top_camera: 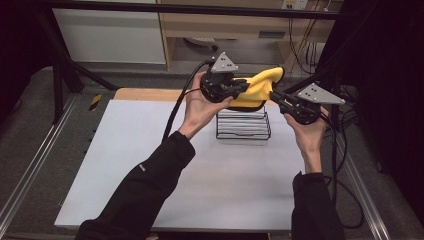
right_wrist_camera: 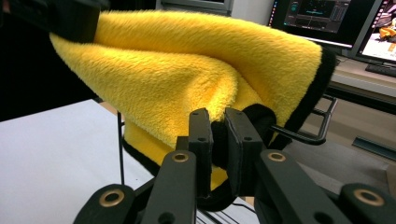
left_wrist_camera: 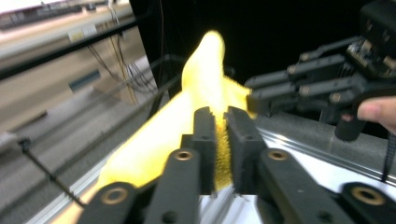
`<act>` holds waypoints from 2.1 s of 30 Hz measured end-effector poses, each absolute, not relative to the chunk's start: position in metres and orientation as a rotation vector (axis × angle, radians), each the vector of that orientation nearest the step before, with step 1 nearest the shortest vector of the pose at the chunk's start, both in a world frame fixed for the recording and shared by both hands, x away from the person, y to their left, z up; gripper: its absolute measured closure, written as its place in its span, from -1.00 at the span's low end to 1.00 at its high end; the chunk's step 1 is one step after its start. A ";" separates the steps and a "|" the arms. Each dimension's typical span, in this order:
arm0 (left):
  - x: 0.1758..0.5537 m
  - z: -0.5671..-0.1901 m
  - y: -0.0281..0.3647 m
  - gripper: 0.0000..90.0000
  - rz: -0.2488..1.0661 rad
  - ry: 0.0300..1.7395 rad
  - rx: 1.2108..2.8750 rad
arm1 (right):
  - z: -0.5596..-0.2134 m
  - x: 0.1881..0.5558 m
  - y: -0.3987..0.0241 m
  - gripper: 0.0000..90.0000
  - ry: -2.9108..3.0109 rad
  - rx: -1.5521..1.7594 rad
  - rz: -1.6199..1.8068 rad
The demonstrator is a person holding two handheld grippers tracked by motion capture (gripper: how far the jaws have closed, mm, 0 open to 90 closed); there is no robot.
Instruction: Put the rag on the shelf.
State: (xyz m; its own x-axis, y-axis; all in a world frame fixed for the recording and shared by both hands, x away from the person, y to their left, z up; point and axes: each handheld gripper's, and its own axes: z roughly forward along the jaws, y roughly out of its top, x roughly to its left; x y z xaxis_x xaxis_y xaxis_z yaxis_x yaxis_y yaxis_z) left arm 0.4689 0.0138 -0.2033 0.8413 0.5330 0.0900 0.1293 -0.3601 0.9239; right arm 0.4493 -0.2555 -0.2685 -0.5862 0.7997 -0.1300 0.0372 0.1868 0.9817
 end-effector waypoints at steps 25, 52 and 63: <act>0.467 -0.249 0.028 0.88 0.490 0.464 2.028 | -0.239 0.454 -0.253 0.45 1.774 0.894 1.494; 0.490 -0.263 0.046 0.45 0.449 0.712 1.907 | -0.272 0.452 -0.255 0.03 1.737 0.985 1.472; 0.489 -0.259 0.042 0.85 0.473 0.682 1.911 | -0.283 0.465 -0.253 0.75 1.820 1.009 1.516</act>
